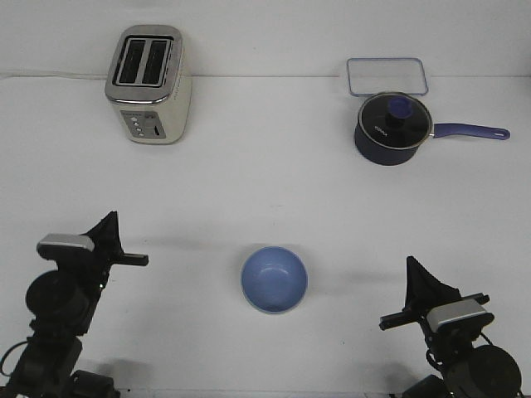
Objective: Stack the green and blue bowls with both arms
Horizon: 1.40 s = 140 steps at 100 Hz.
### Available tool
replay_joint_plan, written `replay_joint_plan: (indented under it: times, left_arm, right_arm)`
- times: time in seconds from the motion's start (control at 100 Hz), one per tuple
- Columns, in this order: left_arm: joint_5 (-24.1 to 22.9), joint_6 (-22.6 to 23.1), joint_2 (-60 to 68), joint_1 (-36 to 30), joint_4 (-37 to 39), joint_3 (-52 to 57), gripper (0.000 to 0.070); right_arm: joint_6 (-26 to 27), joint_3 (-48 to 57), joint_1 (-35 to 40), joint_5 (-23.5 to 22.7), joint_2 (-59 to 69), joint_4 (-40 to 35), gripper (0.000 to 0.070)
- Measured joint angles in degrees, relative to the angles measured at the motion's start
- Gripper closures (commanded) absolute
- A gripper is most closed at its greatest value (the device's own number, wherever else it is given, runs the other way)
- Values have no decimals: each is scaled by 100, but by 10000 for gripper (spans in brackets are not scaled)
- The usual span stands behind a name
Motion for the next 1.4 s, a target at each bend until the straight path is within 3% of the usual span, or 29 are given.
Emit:
replay_joint_plan:
  times: [0.1, 0.25, 1.02, 1.28, 1.4]
  left_arm:
    - [17, 28, -732, 0, 229, -577, 688]
    - [15, 42, -1067, 0, 310, -608, 685]
    - [44, 79, -1362, 114, 262, -610, 686]
    - [1056, 103, -2068, 1005, 365, -1790, 685]
    - [1119, 103, -2546, 1034, 350, -2411, 686]
  right_arm:
    - [0, -4, 0, 127, -101, -4, 700]
    - [2, -31, 0, 273, -101, -11, 700]
    - [2, -31, 0, 278, -101, -9, 700]
    - [2, -31, 0, 278, -101, -9, 700]
    - [0, -31, 0, 278, -101, -9, 700]
